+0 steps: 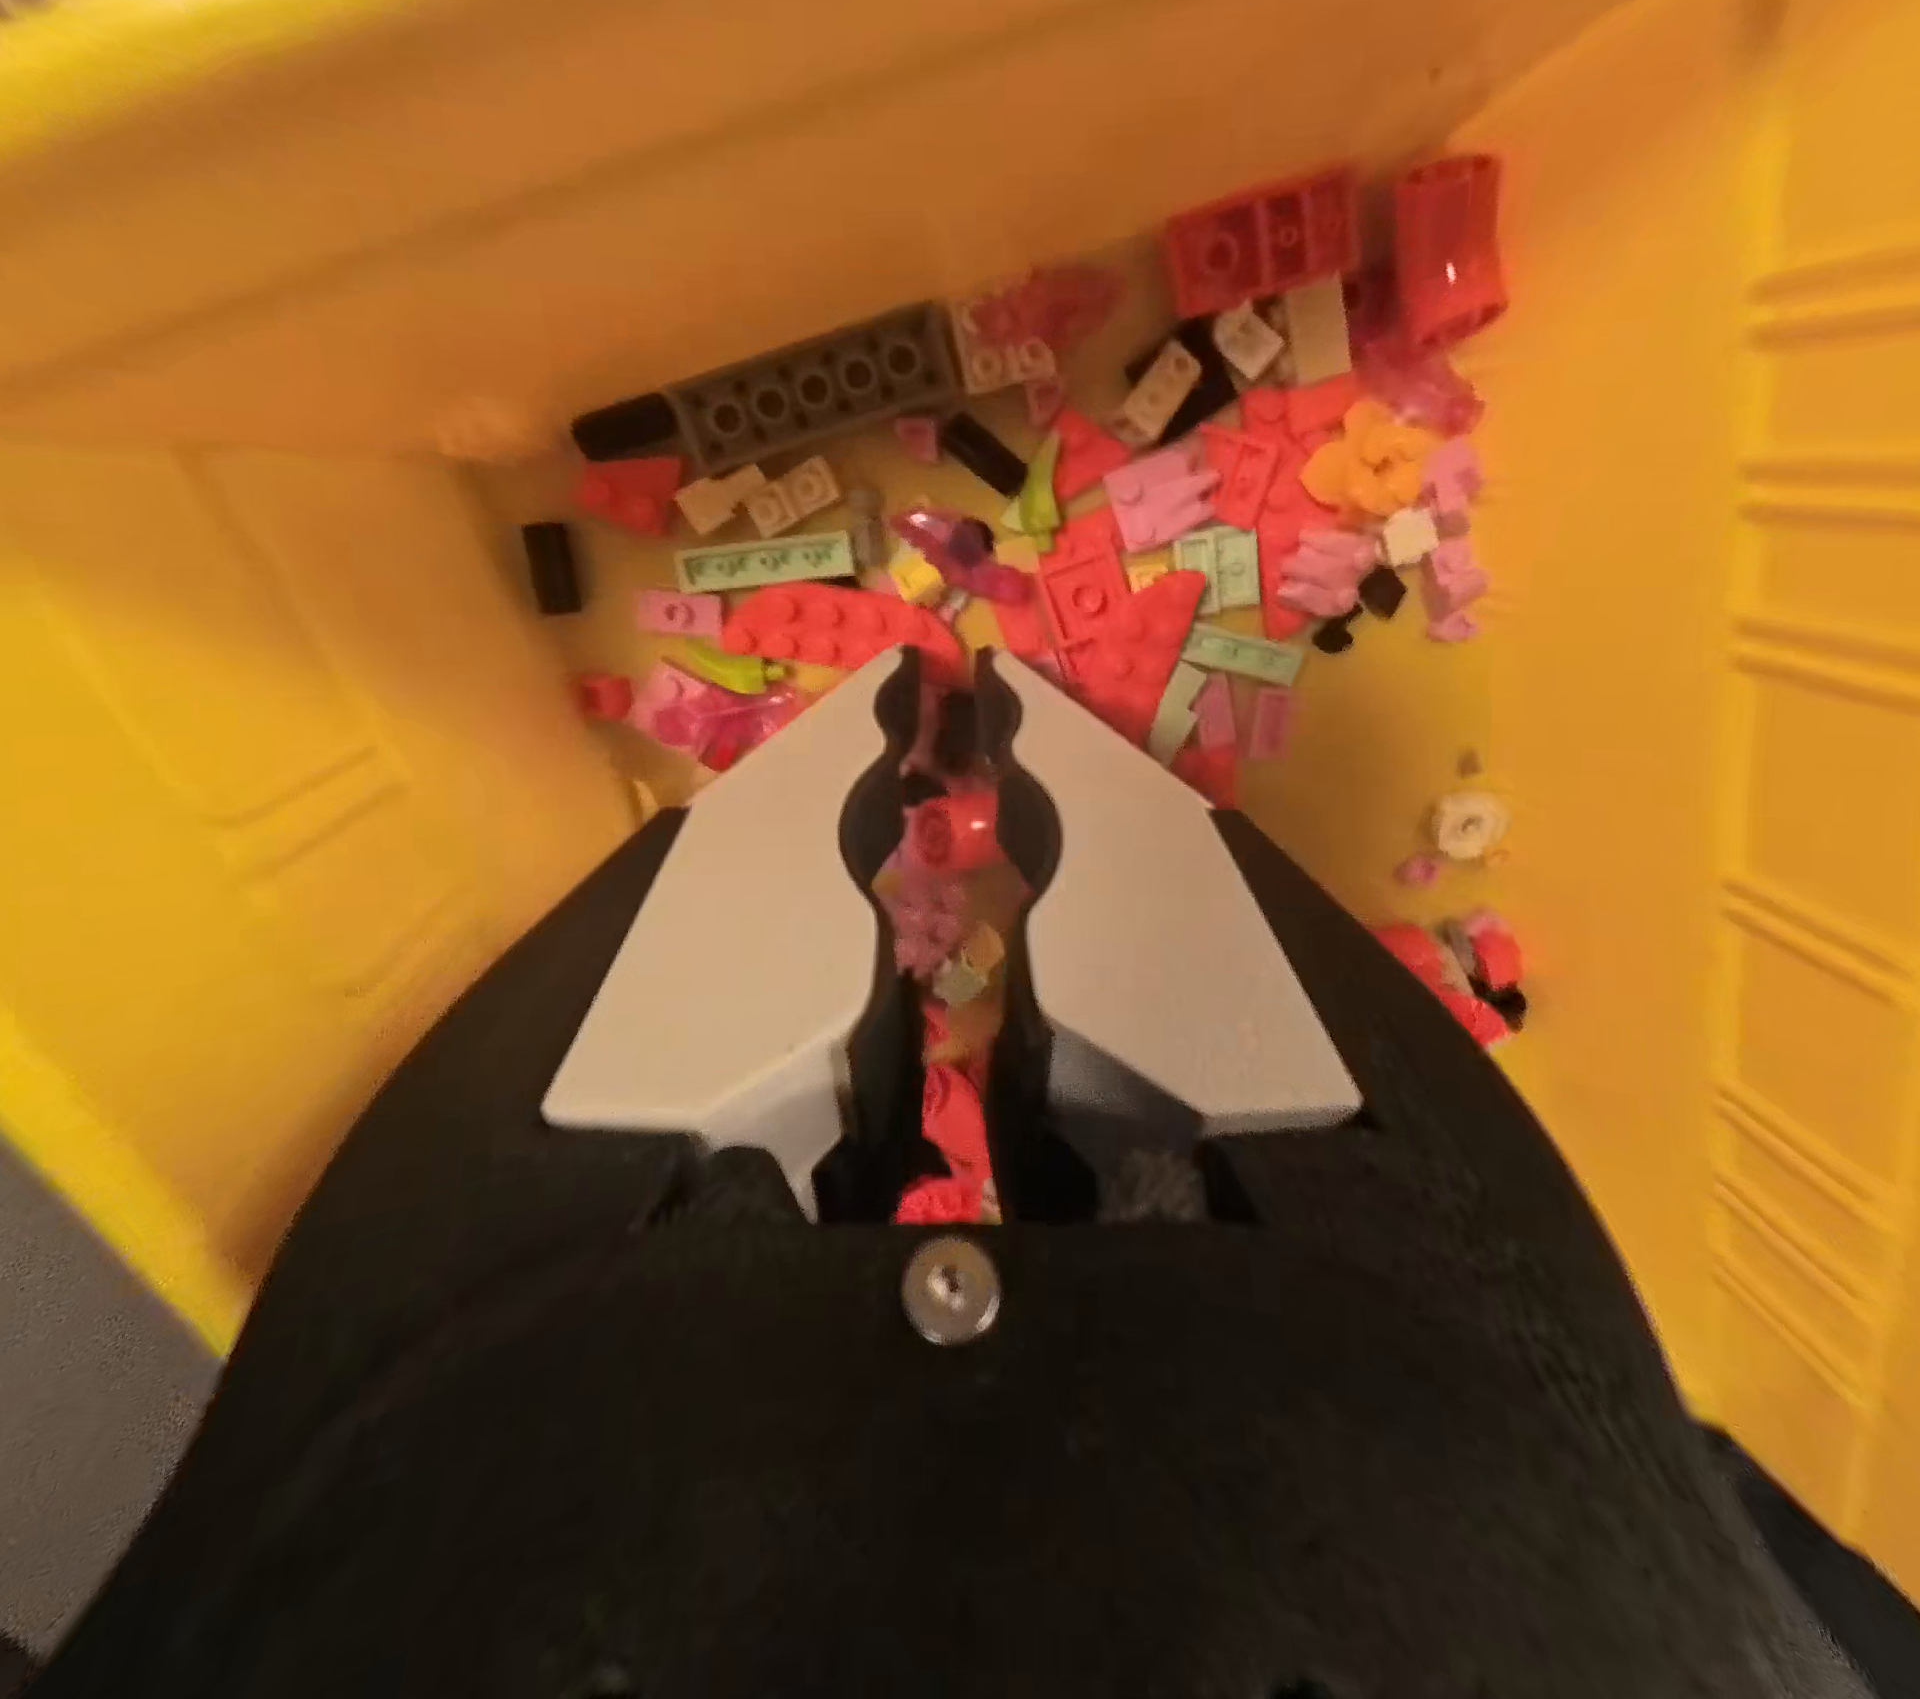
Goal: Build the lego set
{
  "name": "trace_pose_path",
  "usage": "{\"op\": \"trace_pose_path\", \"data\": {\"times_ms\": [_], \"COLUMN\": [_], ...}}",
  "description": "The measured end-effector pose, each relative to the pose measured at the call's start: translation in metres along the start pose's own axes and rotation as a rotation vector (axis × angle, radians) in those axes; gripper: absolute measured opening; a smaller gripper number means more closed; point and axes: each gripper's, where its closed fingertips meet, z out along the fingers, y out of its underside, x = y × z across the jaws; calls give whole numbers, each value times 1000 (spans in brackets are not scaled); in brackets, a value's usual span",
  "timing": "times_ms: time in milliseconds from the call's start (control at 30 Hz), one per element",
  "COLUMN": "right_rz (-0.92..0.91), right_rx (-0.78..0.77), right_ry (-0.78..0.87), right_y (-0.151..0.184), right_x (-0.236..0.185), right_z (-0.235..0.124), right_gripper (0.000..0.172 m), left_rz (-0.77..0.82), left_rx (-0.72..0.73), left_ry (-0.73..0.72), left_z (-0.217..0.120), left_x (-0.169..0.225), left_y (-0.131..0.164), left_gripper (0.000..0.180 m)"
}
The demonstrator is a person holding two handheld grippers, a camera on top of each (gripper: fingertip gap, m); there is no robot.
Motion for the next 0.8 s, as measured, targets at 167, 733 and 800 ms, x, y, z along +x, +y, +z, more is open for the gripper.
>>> {"op": "trace_pose_path", "data": {"times_ms": [167, 733, 800], "right_rz": [-2, 1, 3], "right_rx": [-1, -2, 0], "right_ry": [-11, -15, -6], "right_y": [0, 1, 0], "right_x": [-2, -2, -1], "right_z": [0, 0, 0], "right_gripper": [0, 0, 0], "left_rz": [-14, 58, 39], "left_rx": [-41, -113, -59], "left_ry": [-17, -23, -31], "left_z": [-1, 3, -8], "left_x": [-9, -5, -4], "left_y": [5, 18, 11], "left_gripper": [12, 14, 14]}}
